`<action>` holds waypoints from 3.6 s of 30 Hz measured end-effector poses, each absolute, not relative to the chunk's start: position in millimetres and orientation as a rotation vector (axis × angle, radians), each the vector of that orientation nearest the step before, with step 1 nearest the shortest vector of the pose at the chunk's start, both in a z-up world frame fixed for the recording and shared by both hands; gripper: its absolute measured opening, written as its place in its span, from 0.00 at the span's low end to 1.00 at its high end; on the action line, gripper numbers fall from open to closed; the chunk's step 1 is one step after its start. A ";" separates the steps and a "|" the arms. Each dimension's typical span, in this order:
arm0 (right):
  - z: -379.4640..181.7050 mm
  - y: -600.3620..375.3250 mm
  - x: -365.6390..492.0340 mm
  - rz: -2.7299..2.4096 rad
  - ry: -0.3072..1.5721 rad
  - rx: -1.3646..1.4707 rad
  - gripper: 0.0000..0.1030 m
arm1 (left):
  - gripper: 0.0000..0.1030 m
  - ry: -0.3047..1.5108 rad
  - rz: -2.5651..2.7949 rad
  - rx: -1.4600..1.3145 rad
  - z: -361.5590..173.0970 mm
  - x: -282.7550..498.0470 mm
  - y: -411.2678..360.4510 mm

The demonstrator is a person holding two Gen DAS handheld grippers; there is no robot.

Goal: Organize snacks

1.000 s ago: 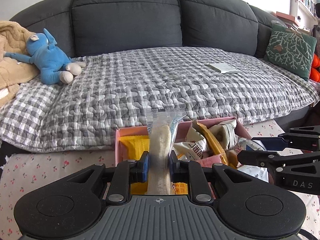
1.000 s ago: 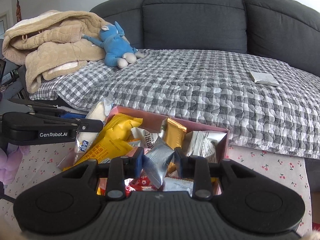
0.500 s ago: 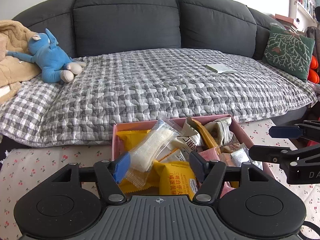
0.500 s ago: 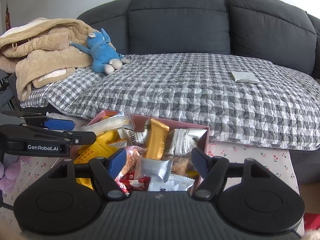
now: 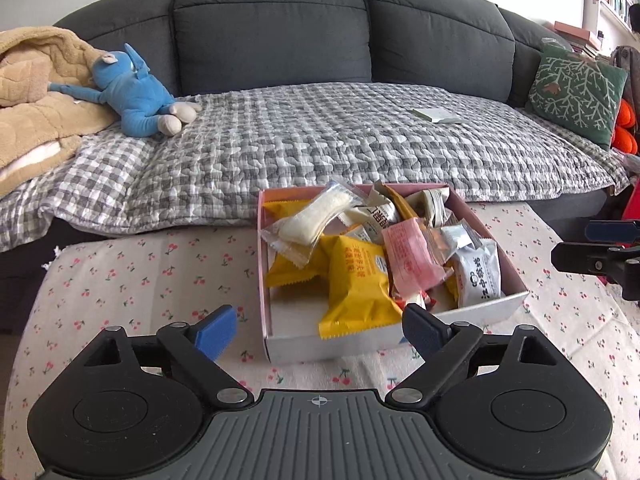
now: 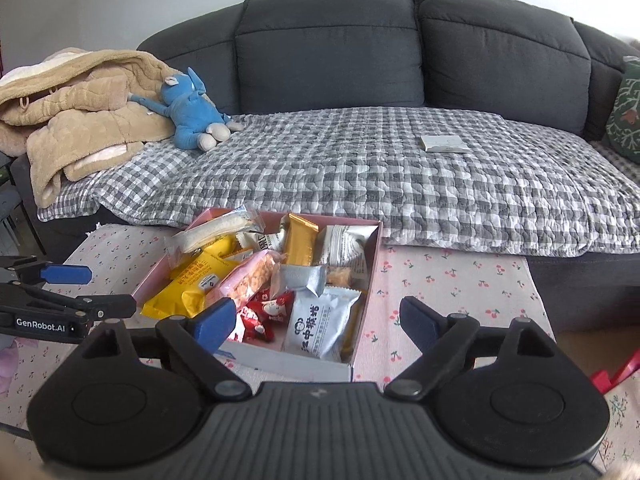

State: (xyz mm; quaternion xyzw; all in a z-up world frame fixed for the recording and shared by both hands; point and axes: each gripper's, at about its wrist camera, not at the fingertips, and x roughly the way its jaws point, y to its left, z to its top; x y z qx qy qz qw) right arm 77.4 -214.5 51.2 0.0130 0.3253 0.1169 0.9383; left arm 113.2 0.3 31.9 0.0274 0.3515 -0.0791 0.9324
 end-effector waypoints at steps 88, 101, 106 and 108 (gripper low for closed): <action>23.7 -158.1 14.9 0.148 0.780 -0.213 1.00 | 0.99 0.855 -0.031 0.083 14.0 28.5 -5.0; 23.8 -158.3 15.0 0.148 0.781 -0.214 1.00 | 0.99 0.856 -0.033 0.084 13.9 28.4 -5.0; 21.7 -159.0 15.1 0.146 0.785 -0.216 1.00 | 0.99 0.856 -0.032 0.084 14.0 28.3 -5.2; 21.4 -159.0 15.1 0.146 0.785 -0.216 1.00 | 0.99 0.856 -0.033 0.083 14.0 28.3 -5.1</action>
